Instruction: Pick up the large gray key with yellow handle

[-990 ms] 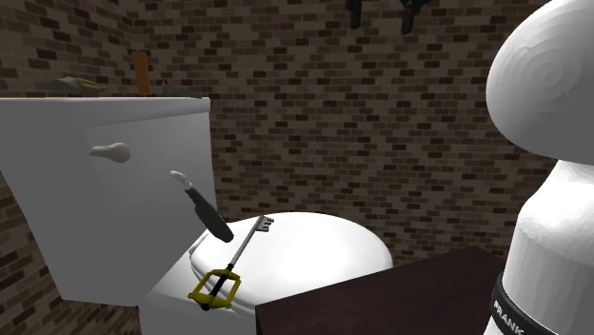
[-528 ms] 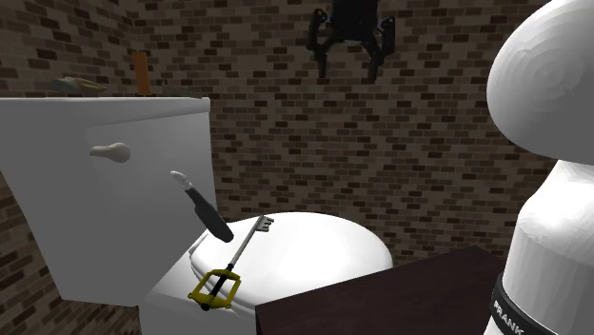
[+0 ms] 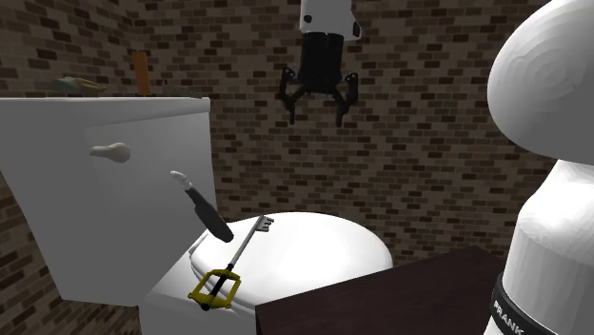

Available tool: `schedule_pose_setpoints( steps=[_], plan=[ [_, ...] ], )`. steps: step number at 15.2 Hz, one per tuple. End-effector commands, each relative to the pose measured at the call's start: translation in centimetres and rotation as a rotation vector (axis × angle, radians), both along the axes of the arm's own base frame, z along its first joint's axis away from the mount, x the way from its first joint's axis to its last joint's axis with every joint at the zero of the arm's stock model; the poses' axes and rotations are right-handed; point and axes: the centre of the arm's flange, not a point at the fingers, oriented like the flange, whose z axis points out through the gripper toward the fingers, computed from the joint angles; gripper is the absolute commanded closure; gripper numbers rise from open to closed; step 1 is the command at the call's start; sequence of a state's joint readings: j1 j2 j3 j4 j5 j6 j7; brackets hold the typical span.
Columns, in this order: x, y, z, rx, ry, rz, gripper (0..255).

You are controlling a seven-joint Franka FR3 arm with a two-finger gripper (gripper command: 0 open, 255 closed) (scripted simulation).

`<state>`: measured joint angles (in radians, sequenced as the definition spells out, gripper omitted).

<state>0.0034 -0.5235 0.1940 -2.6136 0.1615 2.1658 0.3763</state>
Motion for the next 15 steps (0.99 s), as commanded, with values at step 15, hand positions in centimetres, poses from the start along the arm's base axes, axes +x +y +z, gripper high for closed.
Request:
schedule_pose_setpoints(
  steps=[15],
  plan=[
    [10.3, 6.2, -16.7, 0.022, -0.062, -0.167, 0]
  ],
)
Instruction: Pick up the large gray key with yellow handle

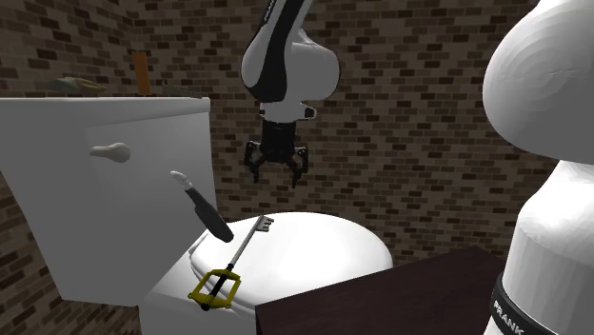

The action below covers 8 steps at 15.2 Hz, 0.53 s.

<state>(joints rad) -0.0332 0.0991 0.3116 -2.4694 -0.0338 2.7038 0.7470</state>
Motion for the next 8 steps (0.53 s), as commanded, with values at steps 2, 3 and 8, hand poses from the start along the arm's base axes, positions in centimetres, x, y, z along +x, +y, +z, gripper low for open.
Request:
schedule_pose_setpoints(
  steps=[2, 3, 8],
  plan=[
    [2.0, 1.3, -3.1, 0.005, -0.012, -0.032, 0],
    [2.7, 1.6, -4.2, 0.007, -0.016, -0.042, 0],
    [6.5, 3.2, -9.2, 0.013, -0.034, -0.094, 0]
  ],
)
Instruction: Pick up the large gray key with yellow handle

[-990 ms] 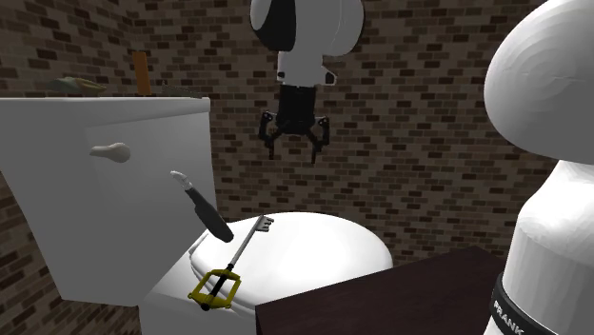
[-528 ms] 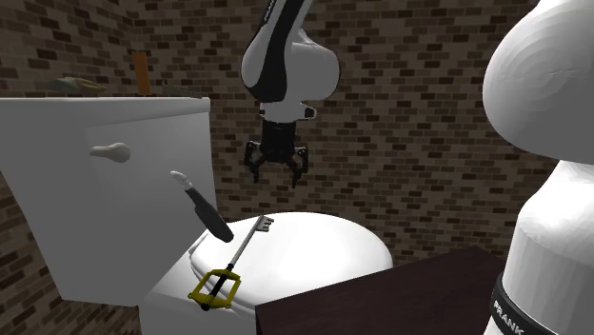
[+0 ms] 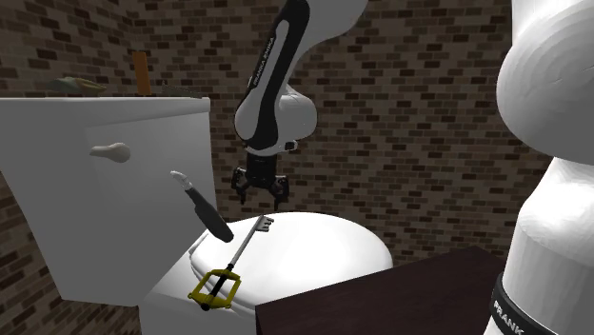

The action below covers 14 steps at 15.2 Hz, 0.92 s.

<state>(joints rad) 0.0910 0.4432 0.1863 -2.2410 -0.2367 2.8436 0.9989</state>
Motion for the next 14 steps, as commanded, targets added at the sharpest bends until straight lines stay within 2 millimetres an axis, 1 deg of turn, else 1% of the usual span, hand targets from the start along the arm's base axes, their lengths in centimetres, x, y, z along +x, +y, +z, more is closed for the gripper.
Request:
schedule_pose_setpoints(
  steps=[1, 4, 5, 11, 12, 14],
  plan=[
    [1.3, 0.7, -2.0, 0.002, -0.008, -0.021, 0],
    [3.6, 1.6, -4.9, 0.006, -0.019, -0.052, 0],
    [3.7, 1.6, -5.0, 0.006, -0.019, -0.053, 0],
    [3.7, 1.6, -8.1, 0.006, -0.019, -0.053, 0],
    [3.7, 1.6, -9.0, 0.006, -0.019, -0.053, 0],
    [3.7, 1.6, -9.0, 0.006, -0.019, -0.053, 0]
  ],
)
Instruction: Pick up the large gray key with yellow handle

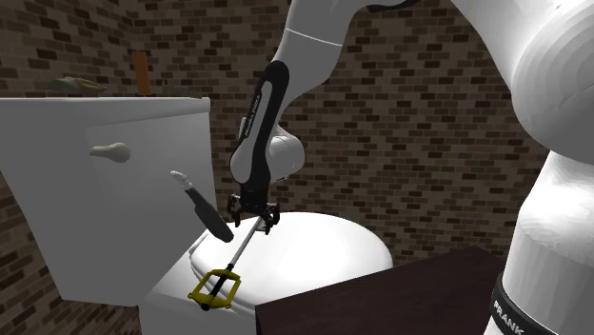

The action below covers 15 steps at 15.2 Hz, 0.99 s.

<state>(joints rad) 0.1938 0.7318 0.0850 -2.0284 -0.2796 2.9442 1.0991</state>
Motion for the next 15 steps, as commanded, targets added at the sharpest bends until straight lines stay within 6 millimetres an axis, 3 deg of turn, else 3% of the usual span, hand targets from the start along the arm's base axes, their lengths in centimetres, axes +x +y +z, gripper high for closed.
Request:
schedule_pose_setpoints(
  steps=[1, 10, 15],
  plan=[
    [0.0, 0.0, -0.1, 0.0, -0.001, 0.0, 255],
    [0.0, 0.0, -0.1, 0.0, -0.001, 0.0, 255],
    [0.0, 0.0, 2.5, 0.0, -0.001, 0.0, 255]
  ],
)
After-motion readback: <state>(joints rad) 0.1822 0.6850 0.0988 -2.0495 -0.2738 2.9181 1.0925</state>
